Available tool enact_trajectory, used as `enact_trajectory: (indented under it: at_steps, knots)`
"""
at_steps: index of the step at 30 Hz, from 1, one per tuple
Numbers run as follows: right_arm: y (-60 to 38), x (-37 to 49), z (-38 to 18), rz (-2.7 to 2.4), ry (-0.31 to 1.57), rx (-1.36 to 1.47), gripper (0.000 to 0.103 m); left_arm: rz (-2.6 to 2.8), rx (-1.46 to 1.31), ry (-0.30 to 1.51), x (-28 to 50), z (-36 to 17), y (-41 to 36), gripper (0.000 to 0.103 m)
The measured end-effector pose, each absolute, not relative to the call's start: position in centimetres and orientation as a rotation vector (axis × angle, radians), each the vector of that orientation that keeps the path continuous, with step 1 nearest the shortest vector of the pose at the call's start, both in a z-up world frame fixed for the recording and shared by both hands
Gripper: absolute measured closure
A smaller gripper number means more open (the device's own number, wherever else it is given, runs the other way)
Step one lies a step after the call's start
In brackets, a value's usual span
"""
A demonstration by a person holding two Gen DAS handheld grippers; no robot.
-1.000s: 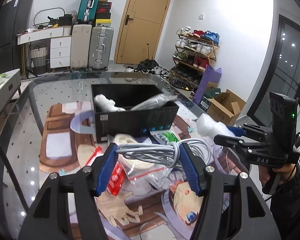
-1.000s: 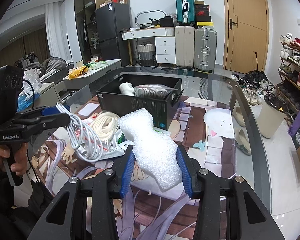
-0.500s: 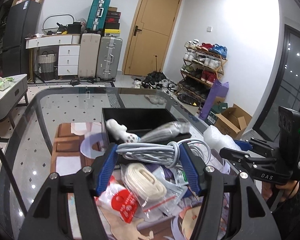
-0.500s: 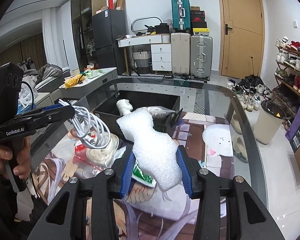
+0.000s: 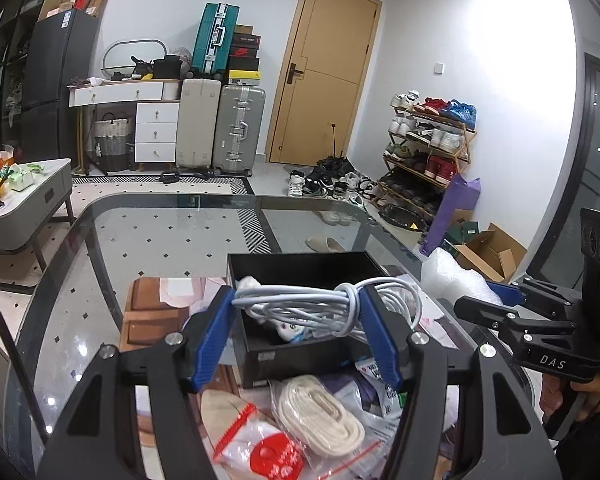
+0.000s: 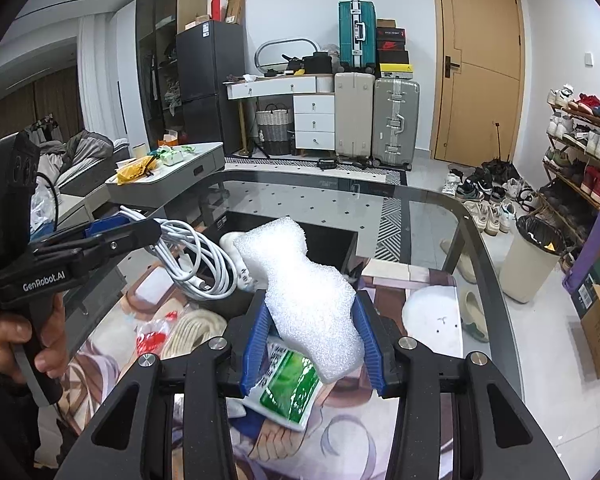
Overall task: Organize soft objects
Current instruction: 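Carry the cable with the left gripper and the foam with the right gripper toward the box, then lower the white cable into the box and open the left gripper while the right gripper releases the foam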
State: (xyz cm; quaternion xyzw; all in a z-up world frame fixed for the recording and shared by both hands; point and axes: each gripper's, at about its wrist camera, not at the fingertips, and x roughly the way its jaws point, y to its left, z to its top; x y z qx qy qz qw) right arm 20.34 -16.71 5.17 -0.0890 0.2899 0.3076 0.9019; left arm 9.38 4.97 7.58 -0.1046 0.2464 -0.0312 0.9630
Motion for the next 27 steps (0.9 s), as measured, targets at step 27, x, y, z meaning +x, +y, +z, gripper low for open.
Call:
enact_trajectory:
  at_steps: [27]
  knots:
    - [-11.2,28.3,4.9,0.604,0.626,-0.274,0.061,0.025,-0.264,0.571,16.6,4.1,5.3,0.041]
